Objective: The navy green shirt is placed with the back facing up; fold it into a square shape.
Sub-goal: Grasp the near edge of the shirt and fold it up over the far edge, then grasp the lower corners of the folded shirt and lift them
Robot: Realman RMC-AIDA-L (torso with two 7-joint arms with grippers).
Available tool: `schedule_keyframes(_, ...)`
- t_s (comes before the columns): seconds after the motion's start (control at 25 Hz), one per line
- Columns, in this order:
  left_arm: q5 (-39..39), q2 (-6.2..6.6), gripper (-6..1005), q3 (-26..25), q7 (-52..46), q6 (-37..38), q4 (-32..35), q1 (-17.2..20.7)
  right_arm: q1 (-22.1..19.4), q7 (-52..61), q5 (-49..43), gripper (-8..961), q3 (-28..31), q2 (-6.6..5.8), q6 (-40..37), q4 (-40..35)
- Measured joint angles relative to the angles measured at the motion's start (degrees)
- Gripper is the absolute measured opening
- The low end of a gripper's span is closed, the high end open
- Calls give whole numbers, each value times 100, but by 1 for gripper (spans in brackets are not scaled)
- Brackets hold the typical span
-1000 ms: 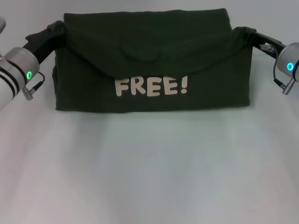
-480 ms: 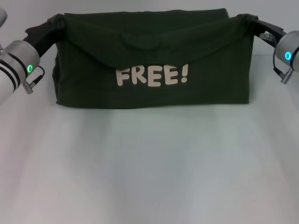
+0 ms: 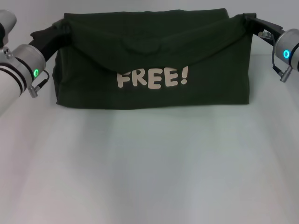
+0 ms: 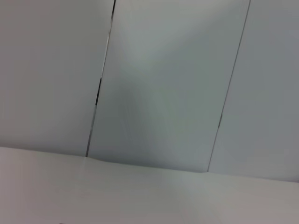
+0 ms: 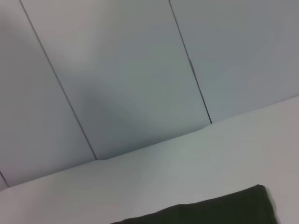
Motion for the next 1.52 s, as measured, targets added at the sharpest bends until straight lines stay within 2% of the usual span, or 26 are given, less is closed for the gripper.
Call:
schedule_keyframes(0.28, -192, -34, 29, -49, 58, -87, -82, 2, -38, -2, 65, 158, 38, -1, 155, 10)
schedule_keyframes(0.4, -629, -61, 91, -51, 251, -260, -82, 27, -57, -1, 135, 200, 11, -6, 238, 11)
schedule_keyframes(0.48, -738, -45, 132, -42, 287, -376, -82, 30, -58, -1, 137, 421, 7, -7, 319, 11)
schedule_keyframes(0.68, -729, 53, 313, -19, 107, -491, -69, 127, -90, 1, 140, 541, 6, -15, 357, 11)
schedule_keyframes(0.8, -677, 244, 555, 382, -551, -394, -72, 306, -188, 83, 140, 613, 5, -46, 244, -22)
schedule_keyframes(0.84, -664, 347, 582, 680, -950, -291, -66, 414, -247, 166, 141, 637, 3, -68, 145, -42)
schedule_keyframes(0.88, -661, 425, 610, 1040, -1335, -144, -37, 523, -395, 401, 136, 661, 0, -139, -189, -54)
schedule_keyframes(0.92, -652, 491, 637, 1378, -1700, 53, 35, 646, -395, 401, 136, 666, 0, -139, -189, -54)
schedule_keyframes(1.04, -299, 550, 720, 1939, -2557, 701, 478, 996, -666, 865, 97, 683, -75, -288, -906, -62)
schedule_keyframes(1.16, 523, 526, 720, 2090, -3246, 1406, 986, 1242, -996, 1301, 88, 699, -327, -419, -1731, -150)
schedule_keyframes(1.28, 1420, 539, 720, 2091, -3693, 1971, 1248, 1317, -1344, 1732, 86, 699, -661, -537, -2368, -341)
schedule_keyframes(1.52, 2795, 556, 721, 2052, -4211, 2204, 1582, 1339, -1774, 2096, 32, 698, -1391, -821, -3002, -536)
